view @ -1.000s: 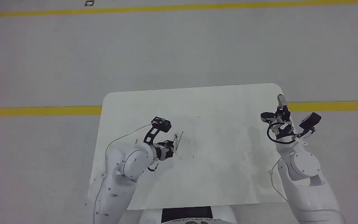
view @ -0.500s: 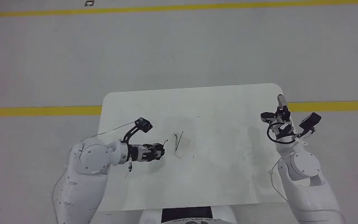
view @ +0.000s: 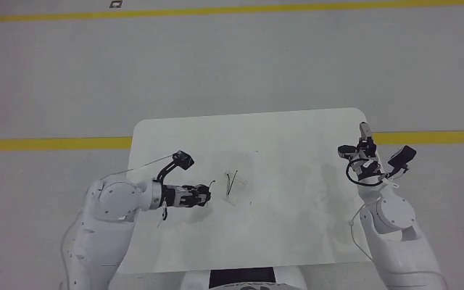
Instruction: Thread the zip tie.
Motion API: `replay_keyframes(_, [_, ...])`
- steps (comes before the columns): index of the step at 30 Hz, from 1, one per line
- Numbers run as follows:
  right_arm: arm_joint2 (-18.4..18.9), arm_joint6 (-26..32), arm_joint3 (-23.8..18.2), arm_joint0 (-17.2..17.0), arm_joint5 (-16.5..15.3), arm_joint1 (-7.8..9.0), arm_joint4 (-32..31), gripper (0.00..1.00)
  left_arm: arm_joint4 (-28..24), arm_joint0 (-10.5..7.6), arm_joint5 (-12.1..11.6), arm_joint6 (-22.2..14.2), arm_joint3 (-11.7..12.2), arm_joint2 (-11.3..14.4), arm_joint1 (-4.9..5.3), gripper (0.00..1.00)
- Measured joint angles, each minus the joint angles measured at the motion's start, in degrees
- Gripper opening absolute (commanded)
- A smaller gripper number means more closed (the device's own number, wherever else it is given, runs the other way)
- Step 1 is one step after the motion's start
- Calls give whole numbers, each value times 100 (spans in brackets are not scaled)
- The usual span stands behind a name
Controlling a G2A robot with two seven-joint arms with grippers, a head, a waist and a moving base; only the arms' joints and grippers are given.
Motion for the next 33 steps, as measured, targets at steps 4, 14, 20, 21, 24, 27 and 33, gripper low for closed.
replay_keyframes(4, [0, 0, 0, 0, 0, 0, 0, 100, 520, -47, -32, 578, -124, 66, 52, 0])
replay_keyframes(14, [0, 0, 0, 0, 0, 0, 0, 100, 1029, 314, -31, 1309, -1163, 328, 542, 0])
replay_keyframes(20, [0, 0, 0, 0, 0, 0, 0, 100, 1030, 358, -31, 1346, -1231, 365, 628, 0])
replay_keyframes(21, [0, 0, 0, 0, 0, 0, 0, 100, 1030, 358, -31, 1346, -1231, 365, 627, 0])
replay_keyframes(24, [0, 0, 0, 0, 0, 0, 0, 100, 1030, 358, -31, 1345, -1231, 365, 627, 0])
replay_keyframes(27, [0, 0, 0, 0, 0, 0, 0, 100, 1030, 358, -31, 1345, -1231, 365, 627, 0])
replay_keyframes(33, [0, 0, 0, 0, 0, 0, 0, 100, 1030, 358, -31, 1345, -1231, 365, 628, 0])
